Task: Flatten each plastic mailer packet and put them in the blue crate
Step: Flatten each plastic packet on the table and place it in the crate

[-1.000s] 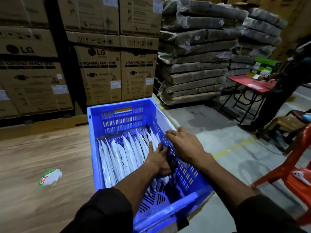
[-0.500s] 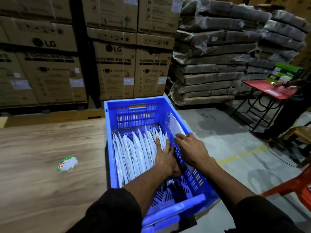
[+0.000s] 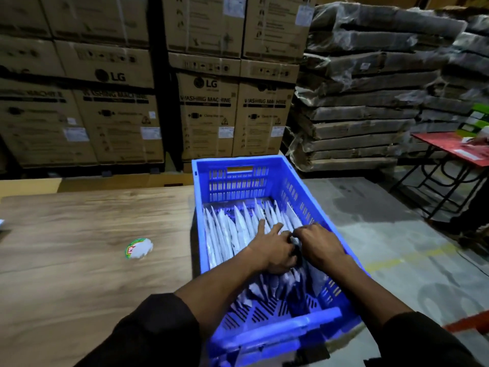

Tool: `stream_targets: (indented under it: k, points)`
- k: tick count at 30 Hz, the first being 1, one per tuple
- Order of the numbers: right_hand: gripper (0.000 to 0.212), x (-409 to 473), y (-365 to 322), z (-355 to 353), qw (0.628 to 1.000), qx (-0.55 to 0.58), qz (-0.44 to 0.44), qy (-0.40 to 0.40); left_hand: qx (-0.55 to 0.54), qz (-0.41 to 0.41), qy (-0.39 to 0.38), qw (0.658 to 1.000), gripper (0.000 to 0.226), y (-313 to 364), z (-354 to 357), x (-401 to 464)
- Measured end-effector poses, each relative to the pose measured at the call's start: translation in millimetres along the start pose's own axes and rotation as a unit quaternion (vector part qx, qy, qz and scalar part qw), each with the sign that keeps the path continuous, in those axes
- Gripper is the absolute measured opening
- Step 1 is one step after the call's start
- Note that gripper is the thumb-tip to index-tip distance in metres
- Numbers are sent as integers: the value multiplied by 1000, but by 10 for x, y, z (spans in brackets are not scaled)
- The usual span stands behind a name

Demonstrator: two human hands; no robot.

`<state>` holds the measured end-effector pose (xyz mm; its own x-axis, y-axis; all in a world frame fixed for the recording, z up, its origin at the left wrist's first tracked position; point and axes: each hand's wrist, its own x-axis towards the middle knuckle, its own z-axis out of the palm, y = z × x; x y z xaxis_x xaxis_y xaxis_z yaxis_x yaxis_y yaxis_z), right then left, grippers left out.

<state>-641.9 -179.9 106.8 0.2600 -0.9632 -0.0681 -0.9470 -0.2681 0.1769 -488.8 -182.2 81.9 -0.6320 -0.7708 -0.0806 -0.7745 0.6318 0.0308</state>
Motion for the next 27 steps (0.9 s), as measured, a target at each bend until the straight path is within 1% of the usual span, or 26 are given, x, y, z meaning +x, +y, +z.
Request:
stream_targets:
  k: [2, 5, 7, 9, 10, 12, 14, 17, 19, 22, 27]
  points:
    - [15, 13, -36, 19, 999, 11, 4, 33, 27, -13, 49, 998, 47, -125, -111, -135]
    - [14, 148, -213, -109, 990, 46, -5, 136, 29, -87, 123, 988, 43, -428, -244, -377]
    - [16, 307, -461, -286, 977, 84, -57, 188, 26, -143, 188, 971, 39, -688, -291, -590]
    - [19, 478, -781, -486, 961, 100, -110, 234, 45, -187, 262, 946, 35, -962, -288, -833]
    - [21, 566, -998, -599, 954, 107, -136, 244, 54, -212, 291, 931, 36, -1111, -278, -1006]
    - [28, 704, -1457, -819, 943, 120, -187, 249, 64, -264, 322, 907, 41, -1374, -249, -1376]
    - [35, 792, -1882, -988, 935, 125, -232, 236, 69, -314, 322, 891, 42, -1598, -185, -1747]
    - [39, 875, -2562, -1127, 930, 100, -289, 206, 75, -383, 275, 879, 40, -1959, 75, -2360]
    - [42, 897, -2950, -1077, 924, 88, -317, 193, 60, -423, 254, 868, 43, -2153, 286, -2718]
    - [44, 882, -3552, -823, 925, 109, -328, 156, 34, -478, 210, 852, 40, -2469, 688, -3284]
    - [54, 780, -4361, -228, 932, 89, -343, 75, 18, -542, 156, 826, 45, -3017, 1265, -4103]
